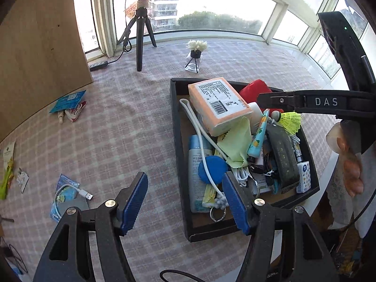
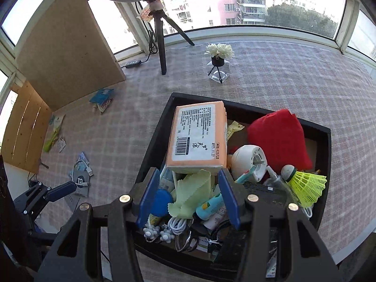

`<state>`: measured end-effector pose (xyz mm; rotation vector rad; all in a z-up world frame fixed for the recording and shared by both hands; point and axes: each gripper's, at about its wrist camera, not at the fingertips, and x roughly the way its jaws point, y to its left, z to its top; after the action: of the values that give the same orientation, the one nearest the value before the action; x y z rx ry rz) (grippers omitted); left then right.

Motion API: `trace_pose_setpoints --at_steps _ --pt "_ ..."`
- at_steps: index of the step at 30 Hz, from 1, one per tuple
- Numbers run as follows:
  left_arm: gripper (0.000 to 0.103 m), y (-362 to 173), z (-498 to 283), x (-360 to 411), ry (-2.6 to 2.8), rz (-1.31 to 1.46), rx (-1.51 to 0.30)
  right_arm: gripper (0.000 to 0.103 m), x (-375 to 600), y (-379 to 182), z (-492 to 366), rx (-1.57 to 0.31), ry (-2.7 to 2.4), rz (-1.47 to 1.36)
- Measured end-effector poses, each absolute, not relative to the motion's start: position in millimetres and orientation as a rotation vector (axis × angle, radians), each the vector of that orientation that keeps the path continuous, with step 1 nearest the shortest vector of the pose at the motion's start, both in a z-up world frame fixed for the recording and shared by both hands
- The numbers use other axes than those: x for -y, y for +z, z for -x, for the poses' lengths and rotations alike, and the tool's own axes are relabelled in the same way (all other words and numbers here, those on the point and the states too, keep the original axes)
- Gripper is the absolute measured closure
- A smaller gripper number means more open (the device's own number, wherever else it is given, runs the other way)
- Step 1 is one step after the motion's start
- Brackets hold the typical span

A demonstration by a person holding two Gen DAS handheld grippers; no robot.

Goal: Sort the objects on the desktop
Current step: 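Move both grippers back over the green tube on the table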

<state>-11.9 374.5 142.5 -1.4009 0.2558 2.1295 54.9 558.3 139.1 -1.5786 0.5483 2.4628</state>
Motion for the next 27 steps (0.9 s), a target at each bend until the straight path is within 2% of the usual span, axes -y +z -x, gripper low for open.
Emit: trace_pose_setpoints --at_steps 15,22,27 --pt "0.040 121 48 -159 2.385 1.573 -0.074 0.052 -395 137 30 -0.406 2.642 1.757" --pt "0.040 112 91 -50 2.502 1.648 -0.038 0.052 -311 134 71 -0.349 2.697 1.815" --pt "0.041 105 131 15 2.544 1.693 -0.015 0.052 -262 130 105 -0.383 2.707 1.864"
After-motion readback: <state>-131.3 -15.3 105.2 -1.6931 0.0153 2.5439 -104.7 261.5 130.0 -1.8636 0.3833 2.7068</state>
